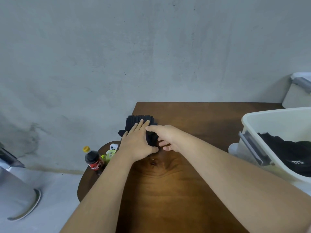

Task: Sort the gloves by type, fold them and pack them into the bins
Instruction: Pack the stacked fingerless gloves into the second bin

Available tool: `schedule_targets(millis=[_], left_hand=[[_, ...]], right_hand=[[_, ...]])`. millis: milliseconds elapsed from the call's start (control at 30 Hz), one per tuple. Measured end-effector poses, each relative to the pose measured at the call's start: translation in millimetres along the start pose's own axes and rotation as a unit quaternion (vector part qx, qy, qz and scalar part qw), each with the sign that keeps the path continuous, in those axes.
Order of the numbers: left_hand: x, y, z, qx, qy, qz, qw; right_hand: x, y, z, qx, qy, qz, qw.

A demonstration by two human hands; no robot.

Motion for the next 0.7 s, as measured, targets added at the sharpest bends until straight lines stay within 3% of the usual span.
schedule_targets(millis=[300, 600, 700], left_hand=[[-7.3, 4.5, -4.1, -0.092, 0.010, 0.022, 0.996], [-19.9, 3.8, -12.0, -0.151, -0.006, 0.058, 0.987], [-22.5, 4.1, -9.1, -0.135, -0.010, 0.060, 0.989]], right_hand=[[19.7, -10.1, -6.9, 0.069, 0.022, 0.025, 0.997], [30.5, -25.1, -11.0, 0.146, 0.065, -0.049, 0.986], [32.4, -25.6, -4.0, 0.217, 0.031, -0.045, 0.975]])
Point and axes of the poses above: each hand's wrist, its own x-axis towards the middle knuckle, its own y-axis out of the back of the hand, z = x × y, the point moved 7 cm from there along x, towards the middle knuckle, and after that the axes turned 6 degrees about x, right-handed, at the moved point
